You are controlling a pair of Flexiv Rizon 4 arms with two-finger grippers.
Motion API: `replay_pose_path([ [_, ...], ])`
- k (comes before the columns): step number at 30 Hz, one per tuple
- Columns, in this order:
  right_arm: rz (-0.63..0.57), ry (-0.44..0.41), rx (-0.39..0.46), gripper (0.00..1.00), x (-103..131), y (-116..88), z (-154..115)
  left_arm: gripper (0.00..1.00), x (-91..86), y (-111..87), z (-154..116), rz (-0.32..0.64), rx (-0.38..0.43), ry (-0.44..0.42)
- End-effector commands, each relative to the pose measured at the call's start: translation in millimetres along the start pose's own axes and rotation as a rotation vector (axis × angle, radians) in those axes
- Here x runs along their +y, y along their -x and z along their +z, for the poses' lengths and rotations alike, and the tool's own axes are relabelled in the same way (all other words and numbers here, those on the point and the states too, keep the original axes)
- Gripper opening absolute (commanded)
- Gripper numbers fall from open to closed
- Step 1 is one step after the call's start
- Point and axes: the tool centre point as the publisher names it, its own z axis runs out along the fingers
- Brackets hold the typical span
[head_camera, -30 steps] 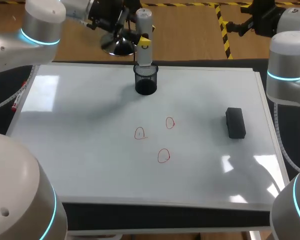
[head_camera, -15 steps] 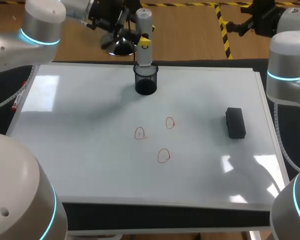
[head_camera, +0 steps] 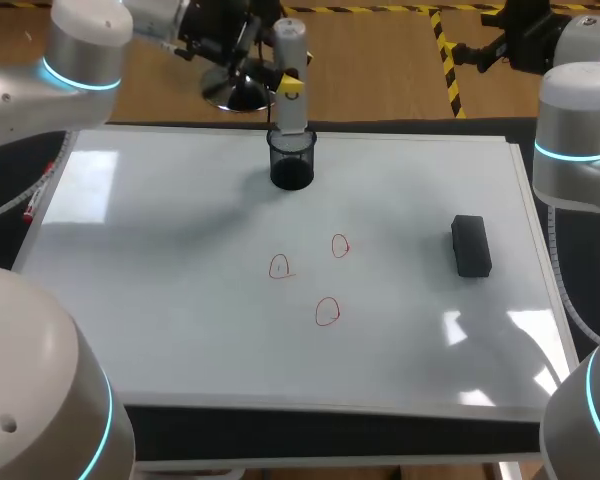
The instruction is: Pick up the inspection probe, press it on each red-marked spot on the whiteboard one by one, put down the probe, pick up the eraser, and wipe off all the red marks.
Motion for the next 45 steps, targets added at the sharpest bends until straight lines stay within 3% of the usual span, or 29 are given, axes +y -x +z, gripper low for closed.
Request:
replay_pose_path([
  [1, 0.0, 0.0, 0.0, 1.0, 0.0, -0.1, 0.0, 0.0, -3.1, -6.8, 2.3, 0.005, -0.007, -0.003],
  [17, 0.0, 0.0, 0.0, 1.0, 0.0, -0.1, 0.0, 0.0, -7.2, -48.3, 4.4, 0.009, -0.005, -0.056],
  [31, 0.0, 0.0, 0.0, 1.0, 0.0, -0.1, 0.0, 0.0, 5.9, -90.8, -0.9, -0.024, -0.024, -0.07],
  [45, 0.0, 0.0, 0.0, 1.0, 0.0, -0.1, 0.0, 0.0, 28.3, -115.2, 3.2, -0.05, -0.023, -0.093],
])
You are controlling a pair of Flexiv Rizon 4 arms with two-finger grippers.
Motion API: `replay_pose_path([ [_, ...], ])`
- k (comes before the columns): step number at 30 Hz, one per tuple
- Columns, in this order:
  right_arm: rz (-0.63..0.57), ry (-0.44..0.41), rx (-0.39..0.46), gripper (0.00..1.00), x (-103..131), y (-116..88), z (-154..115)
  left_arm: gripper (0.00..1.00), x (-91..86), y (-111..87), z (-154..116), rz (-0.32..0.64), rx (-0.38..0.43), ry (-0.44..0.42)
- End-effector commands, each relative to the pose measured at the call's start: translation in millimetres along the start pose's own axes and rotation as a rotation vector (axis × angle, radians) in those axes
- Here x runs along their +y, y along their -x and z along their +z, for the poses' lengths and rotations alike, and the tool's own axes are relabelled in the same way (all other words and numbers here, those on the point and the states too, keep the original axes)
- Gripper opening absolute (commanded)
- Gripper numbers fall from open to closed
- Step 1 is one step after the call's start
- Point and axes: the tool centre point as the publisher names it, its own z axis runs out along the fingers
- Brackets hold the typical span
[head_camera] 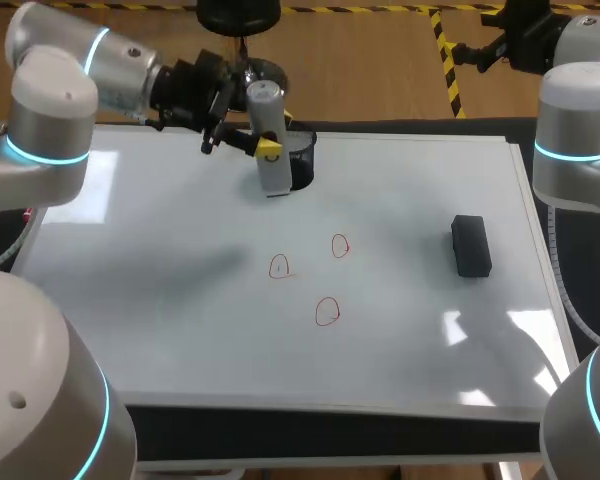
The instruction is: Pick up the inspection probe, press it on each red-marked spot on the whiteboard one by one, put down the probe, pick up the eraser, and wipe off all the red marks.
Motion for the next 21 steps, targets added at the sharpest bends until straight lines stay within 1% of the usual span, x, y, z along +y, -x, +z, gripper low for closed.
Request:
replay_pose_path([
  [1, 0.0, 0.0, 0.0, 1.0, 0.0, 0.0, 0.0, 0.0, 7.9, -7.0, 4.0, -0.004, -0.011, -0.015],
  [7, 0.0, 0.0, 0.0, 1.0, 0.0, 0.0, 0.0, 0.0, 19.5, -14.1, 11.2, -0.033, 0.013, -0.02],
  [21, 0.0, 0.0, 0.0, 1.0, 0.0, 0.0, 0.0, 0.0, 41.4, -36.3, 29.6, -0.055, 0.039, -0.04],
])
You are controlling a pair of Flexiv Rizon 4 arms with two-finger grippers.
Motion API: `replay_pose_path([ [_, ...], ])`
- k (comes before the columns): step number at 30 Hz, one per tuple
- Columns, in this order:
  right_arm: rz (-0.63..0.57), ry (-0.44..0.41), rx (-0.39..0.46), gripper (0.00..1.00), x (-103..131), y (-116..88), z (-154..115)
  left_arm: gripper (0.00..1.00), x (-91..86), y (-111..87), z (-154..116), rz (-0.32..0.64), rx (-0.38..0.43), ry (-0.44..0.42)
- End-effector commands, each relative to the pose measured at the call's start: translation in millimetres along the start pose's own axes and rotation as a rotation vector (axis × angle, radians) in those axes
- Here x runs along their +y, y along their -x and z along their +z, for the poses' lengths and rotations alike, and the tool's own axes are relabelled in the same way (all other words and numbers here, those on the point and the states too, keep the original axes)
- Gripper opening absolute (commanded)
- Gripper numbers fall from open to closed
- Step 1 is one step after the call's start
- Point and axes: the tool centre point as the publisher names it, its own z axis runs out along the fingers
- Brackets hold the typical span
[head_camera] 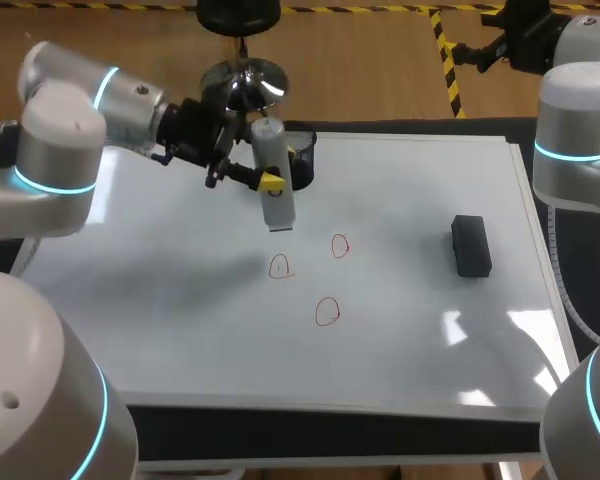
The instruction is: Pick up the inspection probe, press it on each red-marked spot on the whiteboard one by one, put down the probe, pick up the eraser, and wipe off all the red marks.
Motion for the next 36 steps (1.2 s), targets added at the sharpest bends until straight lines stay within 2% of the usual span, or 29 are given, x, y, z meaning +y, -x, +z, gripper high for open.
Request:
replay_pose_path([
  [1, 0.0, 0.0, 0.0, 1.0, 0.0, 0.0, 0.0, 0.0, 9.7, -4.8, 8.0, -0.005, 0.0, -0.01],
  [21, 0.0, 0.0, 0.0, 1.0, 0.0, 0.0, 0.0, 0.0, 26.3, -28.4, 16.3, -0.014, -0.013, -0.002],
  [36, 0.0, 0.0, 0.0, 1.0, 0.0, 0.0, 0.0, 0.0, 30.5, -38.4, 7.4, -0.039, -0.034, 0.024],
])
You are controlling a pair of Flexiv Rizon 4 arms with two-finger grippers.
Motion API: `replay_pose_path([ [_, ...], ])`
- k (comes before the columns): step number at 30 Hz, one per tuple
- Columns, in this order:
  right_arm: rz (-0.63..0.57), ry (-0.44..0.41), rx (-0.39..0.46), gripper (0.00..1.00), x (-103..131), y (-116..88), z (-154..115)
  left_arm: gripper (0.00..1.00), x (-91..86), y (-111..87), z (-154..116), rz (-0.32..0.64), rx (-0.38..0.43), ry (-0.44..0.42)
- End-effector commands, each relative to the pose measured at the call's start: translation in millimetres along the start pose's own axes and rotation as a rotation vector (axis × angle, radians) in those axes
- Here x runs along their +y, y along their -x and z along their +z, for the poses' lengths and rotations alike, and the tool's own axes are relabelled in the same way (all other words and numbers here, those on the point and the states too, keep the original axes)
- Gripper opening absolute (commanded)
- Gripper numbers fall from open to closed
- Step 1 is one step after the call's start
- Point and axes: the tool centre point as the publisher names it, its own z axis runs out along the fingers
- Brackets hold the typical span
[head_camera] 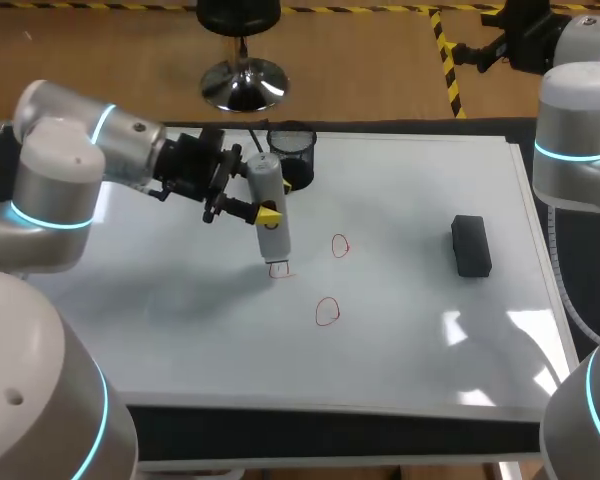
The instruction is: Pick up the inspection probe, press it on each red-marked spot on the whiteboard one by one, put down the probe, pick up the eraser, and wipe off all the red marks.
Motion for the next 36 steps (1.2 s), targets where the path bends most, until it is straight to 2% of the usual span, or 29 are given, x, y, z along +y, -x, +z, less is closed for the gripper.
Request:
replay_pose_path([
  [1, 0.0, 0.0, 0.0, 1.0, 0.0, 0.0, 0.0, 0.0, -2.7, -5.8, -1.6, -0.002, -0.009, 0.004],
  [23, 0.0, 0.0, 0.0, 1.0, 0.0, 0.0, 0.0, 0.0, 19.3, -2.4, 15.3, -0.027, 0.005, -0.002],
  [36, 0.0, 0.0, 0.0, 1.0, 0.0, 0.0, 0.0, 0.0, 23.4, 0.1, 20.5, -0.034, 0.013, 0.019],
])
